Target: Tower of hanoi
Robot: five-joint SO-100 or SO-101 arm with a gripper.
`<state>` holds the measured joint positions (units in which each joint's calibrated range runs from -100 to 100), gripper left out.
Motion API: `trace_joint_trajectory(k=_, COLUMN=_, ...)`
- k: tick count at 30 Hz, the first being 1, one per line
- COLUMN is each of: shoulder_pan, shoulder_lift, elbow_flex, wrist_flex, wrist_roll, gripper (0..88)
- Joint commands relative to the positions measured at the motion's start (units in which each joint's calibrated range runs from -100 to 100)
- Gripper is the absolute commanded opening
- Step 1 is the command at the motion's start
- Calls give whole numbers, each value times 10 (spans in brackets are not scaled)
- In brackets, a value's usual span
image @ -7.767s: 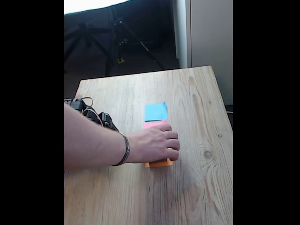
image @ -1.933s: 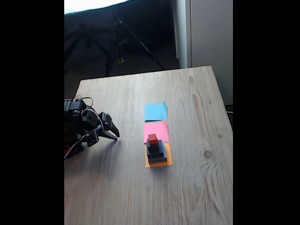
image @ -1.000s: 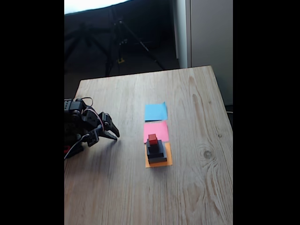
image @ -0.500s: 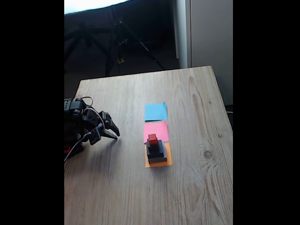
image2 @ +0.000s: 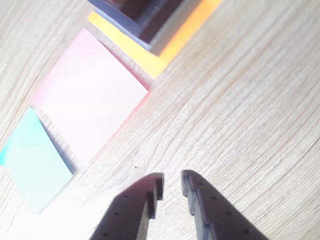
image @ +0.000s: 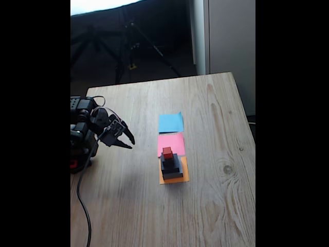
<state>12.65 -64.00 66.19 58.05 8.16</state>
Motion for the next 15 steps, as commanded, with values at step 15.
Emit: trace_joint_trajectory(k=15, shoulder_pan=166, shoulder_lift=177, elbow_flex=-539, wrist_flex=181, wrist_roll=753, gripper=55)
